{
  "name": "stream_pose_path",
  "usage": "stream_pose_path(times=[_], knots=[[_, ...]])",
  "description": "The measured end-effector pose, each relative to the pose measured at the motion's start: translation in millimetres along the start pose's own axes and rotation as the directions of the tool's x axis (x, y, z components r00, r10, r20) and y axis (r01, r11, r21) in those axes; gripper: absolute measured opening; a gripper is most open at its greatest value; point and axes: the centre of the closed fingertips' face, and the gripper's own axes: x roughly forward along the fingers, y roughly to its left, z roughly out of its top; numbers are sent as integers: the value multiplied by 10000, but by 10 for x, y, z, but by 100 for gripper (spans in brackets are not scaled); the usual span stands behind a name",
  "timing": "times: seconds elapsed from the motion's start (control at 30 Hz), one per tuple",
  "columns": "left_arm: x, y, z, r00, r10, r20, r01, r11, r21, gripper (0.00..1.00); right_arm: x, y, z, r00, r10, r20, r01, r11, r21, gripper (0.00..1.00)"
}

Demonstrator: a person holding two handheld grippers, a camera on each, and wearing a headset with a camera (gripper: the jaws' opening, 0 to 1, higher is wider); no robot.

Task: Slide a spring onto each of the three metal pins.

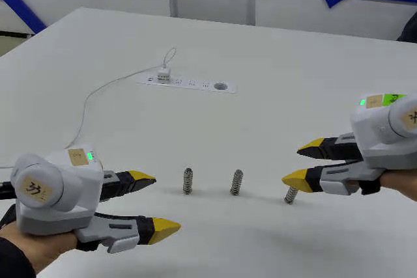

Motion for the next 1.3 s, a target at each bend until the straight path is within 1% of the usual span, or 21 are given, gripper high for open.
stream_pose_path(times=[0.17,0.4,0.57,0.7,0.73,0.87,1.03,1.1,1.3], knots=[[9,-21,-1,10000,-42,-33,42,10000,-4,56,-76,3,-156,9996,-180,210,175,9995,252,43],[5,-39,-13,10000,-57,-65,56,10000,-38,57,-131,26,-279,9971,-310,700,278,9985,475,49],[-7,-44,-39,10000,-19,-76,18,9999,-126,58,-161,62,-382,9953,-375,891,329,9980,534,52],[-20,-59,-66,10000,7,-90,-9,9998,-208,58,-193,58,-460,9921,-552,1129,468,9960,760,54],[-24,-63,-73,10000,18,-94,-20,9997,-230,58,-205,41,-489,9905,-702,1180,608,9948,818,56],[-35,-71,-83,9999,55,-85,-58,9995,-296,59,-241,47,-521,9861,-943,1371,821,9924,920,58],[-43,-69,-106,9999,100,-94,-103,9993,-369,59,-252,41,-598,9844,-1099,1377,967,9904,991,60],[-45,-69,-110,9999,121,-83,-125,9991,-402,59,-254,59,-610,9831,-1121,1445,967,9893,1091,61],[-46,-57,-121,9998,173,-43,-175,9987,-476,59,-243,108,-637,9835,-1099,1440,929,9885,1195,61]])
